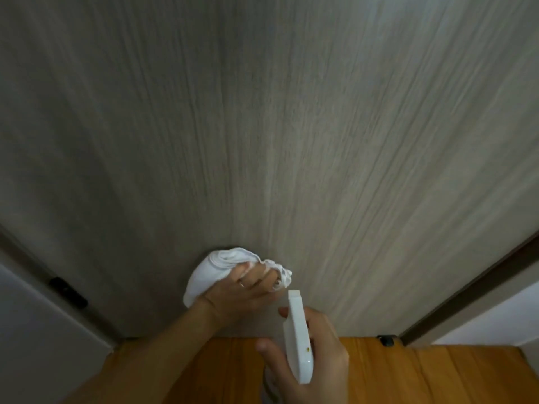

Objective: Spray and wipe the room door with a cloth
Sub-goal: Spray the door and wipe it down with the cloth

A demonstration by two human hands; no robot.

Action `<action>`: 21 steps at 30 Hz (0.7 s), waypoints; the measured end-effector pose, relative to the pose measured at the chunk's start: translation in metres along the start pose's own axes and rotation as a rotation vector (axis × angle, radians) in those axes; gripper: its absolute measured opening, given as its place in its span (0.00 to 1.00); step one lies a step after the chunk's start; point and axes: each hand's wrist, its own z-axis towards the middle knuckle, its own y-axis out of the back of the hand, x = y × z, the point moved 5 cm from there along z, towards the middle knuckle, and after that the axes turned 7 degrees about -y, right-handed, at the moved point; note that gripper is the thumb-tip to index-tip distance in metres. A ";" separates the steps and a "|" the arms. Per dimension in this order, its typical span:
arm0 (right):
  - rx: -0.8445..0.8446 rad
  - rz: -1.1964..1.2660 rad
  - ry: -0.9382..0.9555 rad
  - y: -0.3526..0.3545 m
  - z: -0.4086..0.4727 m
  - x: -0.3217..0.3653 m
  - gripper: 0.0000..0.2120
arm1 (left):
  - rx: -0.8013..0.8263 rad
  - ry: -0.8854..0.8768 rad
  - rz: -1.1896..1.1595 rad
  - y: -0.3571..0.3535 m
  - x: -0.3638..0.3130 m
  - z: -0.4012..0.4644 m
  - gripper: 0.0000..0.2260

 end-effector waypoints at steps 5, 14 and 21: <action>-0.024 -0.046 0.043 -0.001 -0.003 0.007 0.33 | 0.111 -0.086 -0.068 -0.012 -0.013 -0.011 0.24; -0.028 -0.082 -0.018 0.013 -0.001 -0.003 0.36 | -0.318 0.496 0.181 0.104 0.145 0.046 0.18; -0.058 0.035 -0.090 0.016 0.004 -0.013 0.37 | -0.404 0.618 0.191 0.096 0.139 0.058 0.18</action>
